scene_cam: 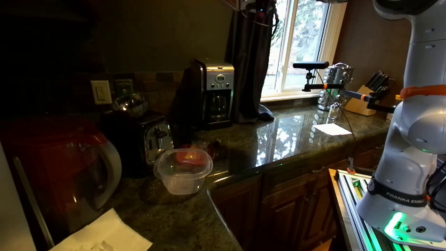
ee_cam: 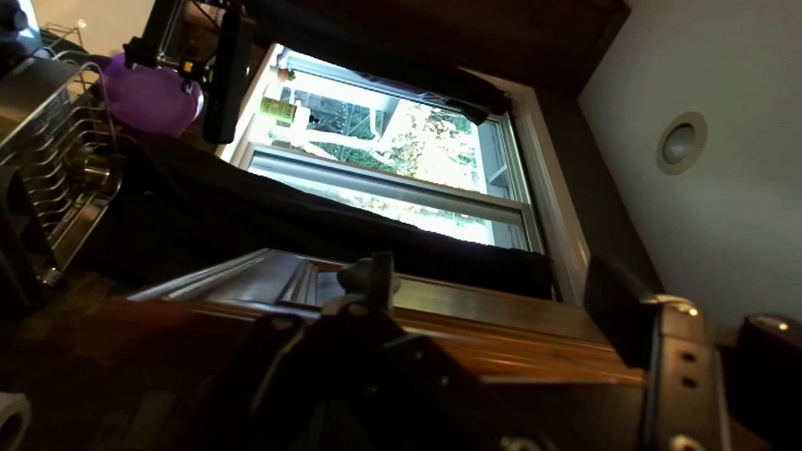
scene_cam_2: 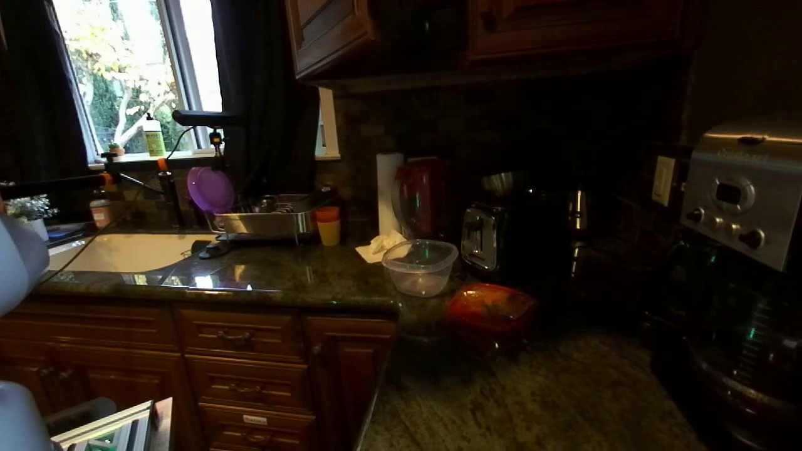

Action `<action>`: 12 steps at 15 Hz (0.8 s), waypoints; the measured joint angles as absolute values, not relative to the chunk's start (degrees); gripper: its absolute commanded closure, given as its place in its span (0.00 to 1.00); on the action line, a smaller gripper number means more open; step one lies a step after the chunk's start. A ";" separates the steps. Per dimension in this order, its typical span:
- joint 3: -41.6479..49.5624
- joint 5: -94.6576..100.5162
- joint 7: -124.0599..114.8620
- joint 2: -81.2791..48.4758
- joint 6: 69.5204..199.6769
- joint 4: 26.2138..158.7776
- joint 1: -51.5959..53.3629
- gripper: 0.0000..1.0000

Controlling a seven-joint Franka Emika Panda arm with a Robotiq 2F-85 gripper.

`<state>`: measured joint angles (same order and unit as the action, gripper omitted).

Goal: Open the top left cabinet door

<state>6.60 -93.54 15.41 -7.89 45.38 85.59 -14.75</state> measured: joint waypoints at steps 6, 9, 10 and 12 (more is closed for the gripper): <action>1.21 -97.70 6.93 -14.05 47.01 82.08 -17.63 0.00; 1.60 -97.72 4.54 -16.81 49.74 78.47 -16.67 0.00; 1.99 -97.72 3.76 -17.59 50.36 77.14 -16.29 0.00; 2.49 -97.72 2.90 -18.76 52.07 74.76 -15.79 0.00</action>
<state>2.49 -97.72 2.90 -18.76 52.07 74.76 -15.79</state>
